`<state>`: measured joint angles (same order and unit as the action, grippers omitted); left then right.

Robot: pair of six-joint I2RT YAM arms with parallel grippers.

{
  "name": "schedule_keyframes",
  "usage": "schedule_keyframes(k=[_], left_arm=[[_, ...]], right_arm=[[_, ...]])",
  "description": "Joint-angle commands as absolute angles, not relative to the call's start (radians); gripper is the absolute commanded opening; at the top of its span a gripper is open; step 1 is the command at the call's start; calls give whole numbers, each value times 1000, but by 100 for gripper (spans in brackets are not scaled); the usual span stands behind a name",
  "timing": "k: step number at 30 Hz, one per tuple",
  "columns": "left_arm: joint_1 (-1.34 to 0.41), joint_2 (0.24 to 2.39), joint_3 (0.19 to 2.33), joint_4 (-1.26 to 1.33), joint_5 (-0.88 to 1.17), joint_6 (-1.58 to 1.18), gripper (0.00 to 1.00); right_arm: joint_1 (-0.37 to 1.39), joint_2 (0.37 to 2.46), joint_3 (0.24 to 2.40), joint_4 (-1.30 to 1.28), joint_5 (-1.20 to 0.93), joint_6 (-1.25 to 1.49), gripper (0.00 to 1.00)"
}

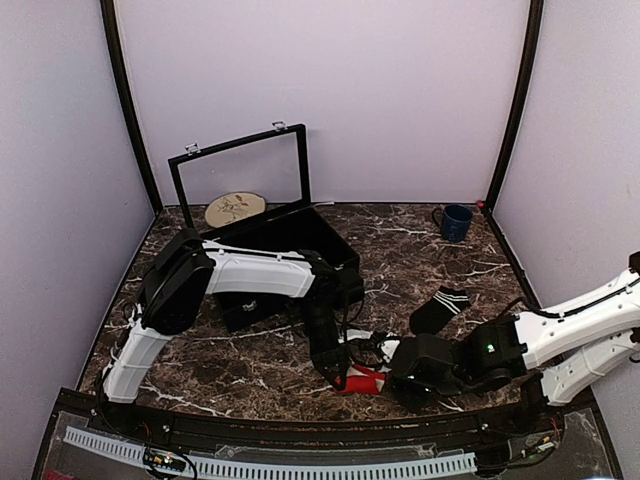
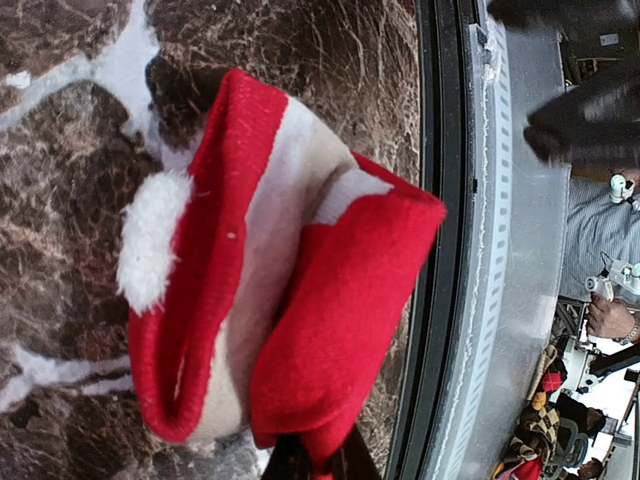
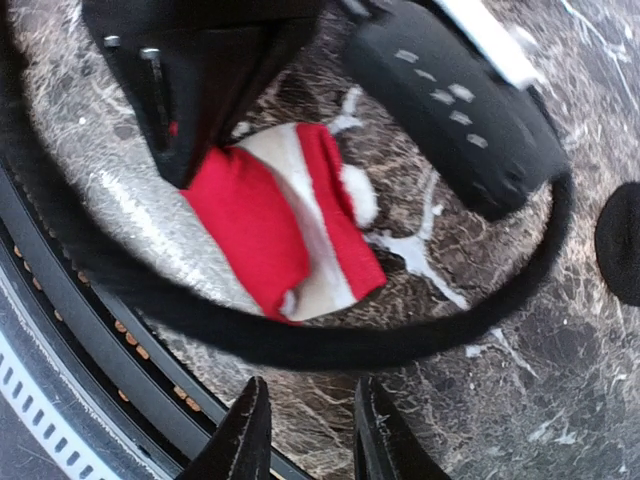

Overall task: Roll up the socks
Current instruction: Roll the sock at the center of the board.

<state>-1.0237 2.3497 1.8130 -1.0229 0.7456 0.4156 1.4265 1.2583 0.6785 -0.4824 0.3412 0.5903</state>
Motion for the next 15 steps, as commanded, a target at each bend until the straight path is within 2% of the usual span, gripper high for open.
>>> schedule_keyframes(k=[1, 7, 11, 15], left_arm=[[-1022, 2395, 1816, -1021, 697, 432, 8], [-1025, 2395, 1813, -1022, 706, 438, 8], [-1026, 2396, 1809, -1025, 707, 443, 8], [-1026, 2396, 1807, -1026, 709, 448, 9]], right_arm=[[1511, 1333, 753, -499, 441, 563, 28], [1549, 1477, 842, -513, 474, 449, 32], [1549, 1538, 879, -508, 478, 366, 39], [1542, 1587, 915, -523, 490, 299, 42]])
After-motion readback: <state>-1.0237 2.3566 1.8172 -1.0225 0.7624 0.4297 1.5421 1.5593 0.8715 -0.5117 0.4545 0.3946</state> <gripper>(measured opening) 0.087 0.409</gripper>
